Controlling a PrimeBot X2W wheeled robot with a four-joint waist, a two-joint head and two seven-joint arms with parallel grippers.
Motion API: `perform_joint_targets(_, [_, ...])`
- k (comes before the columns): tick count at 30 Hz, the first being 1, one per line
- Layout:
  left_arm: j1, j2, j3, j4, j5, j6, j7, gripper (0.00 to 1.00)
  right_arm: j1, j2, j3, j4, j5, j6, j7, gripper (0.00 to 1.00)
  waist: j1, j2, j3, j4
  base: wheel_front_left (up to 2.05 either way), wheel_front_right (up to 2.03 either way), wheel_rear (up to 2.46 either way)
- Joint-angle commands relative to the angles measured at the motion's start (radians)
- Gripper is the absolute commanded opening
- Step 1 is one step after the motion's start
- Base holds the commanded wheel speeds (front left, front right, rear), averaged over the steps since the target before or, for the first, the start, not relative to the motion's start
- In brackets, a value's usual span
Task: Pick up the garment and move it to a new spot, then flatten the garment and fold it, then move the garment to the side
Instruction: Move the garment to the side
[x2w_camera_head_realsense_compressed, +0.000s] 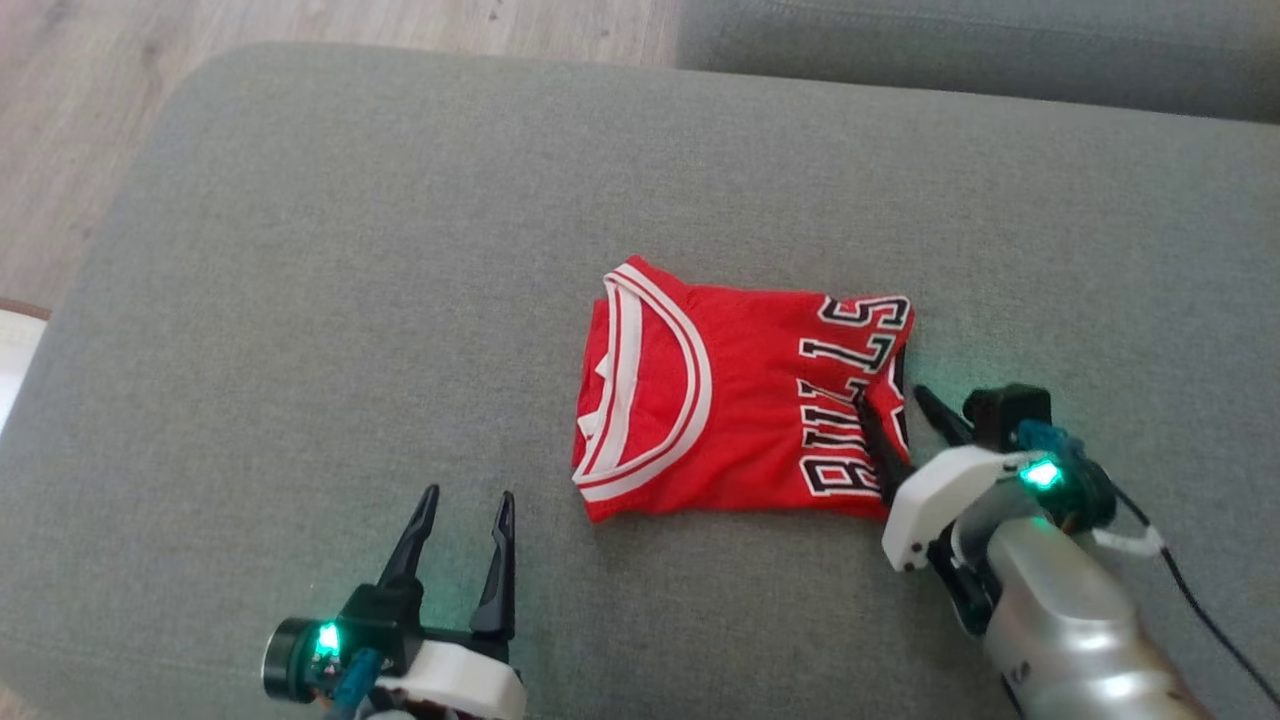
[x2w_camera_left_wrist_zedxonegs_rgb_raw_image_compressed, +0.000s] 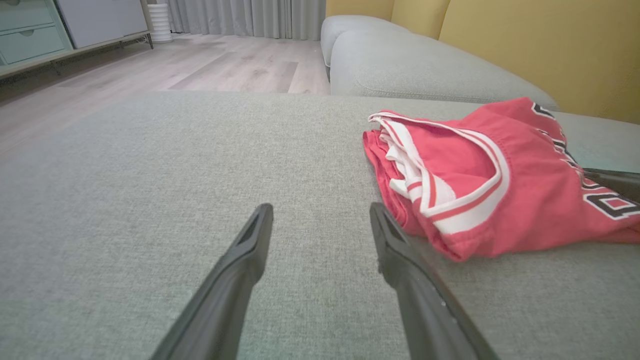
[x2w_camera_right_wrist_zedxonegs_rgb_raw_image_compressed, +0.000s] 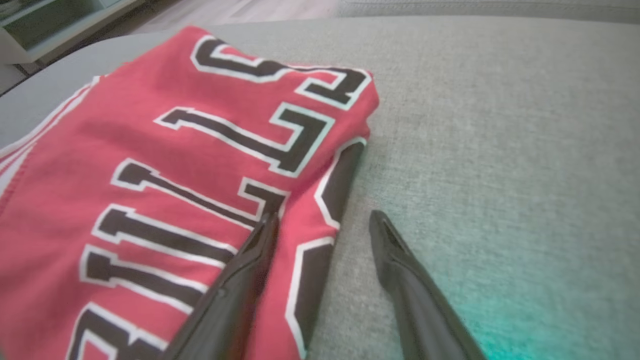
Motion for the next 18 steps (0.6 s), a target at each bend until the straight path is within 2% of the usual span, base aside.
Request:
perform_joint_targets(1, [-0.037,0.002,0.031,-0.028,-0.004,0.008,-0.007,1.0,-0.004,0.009,0.045,0.017,0.01,-0.001,0.025,0.28,0.0001,0.0,0.005,-0.004,0.0,0.0,0.0])
perform_joint_targets(2, [-0.035,0.002,0.036,-0.028,-0.003,0.012,-0.007,1.0,-0.003,0.009,0.055,0.025,0.016,-0.001,0.021,0.0,0.0001,0.0,0.003,-0.013,0.0,0.0,0.0])
perform_joint_targets(5, [-0.032,0.002,0.05,-0.027,0.001,0.011,-0.007,1.0,-0.01,0.009,0.069,0.042,0.027,-0.001,-0.007,0.0,0.0001,0.0,-0.003,-0.066,0.0,0.0,0.0])
perform_joint_targets(8, [-0.038,0.002,0.056,-0.03,0.005,0.006,-0.007,1.0,-0.023,0.009,0.059,0.056,0.021,-0.001,-0.038,0.0,0.0001,0.0,-0.009,-0.148,0.0,0.0,0.0])
perform_joint_targets(11, [-0.05,0.002,0.06,-0.033,0.012,-0.002,-0.007,1.0,-0.028,0.009,0.059,0.056,0.022,-0.001,-0.054,0.0,0.0001,0.0,-0.016,-0.26,0.0,0.0,0.0])
perform_joint_targets(12, [-0.059,0.002,0.058,-0.032,0.015,-0.007,-0.007,1.0,-0.026,0.009,0.063,0.05,0.028,-0.001,-0.059,0.0,0.0001,0.0,-0.017,-0.337,0.0,0.0,0.0])
perform_joint_targets(18, [-0.082,0.002,0.052,-0.028,0.018,-0.018,-0.007,1.0,-0.013,0.009,0.083,0.022,0.071,-0.001,-0.065,0.0,0.0001,0.0,-0.016,-0.546,0.0,0.0,0.0])
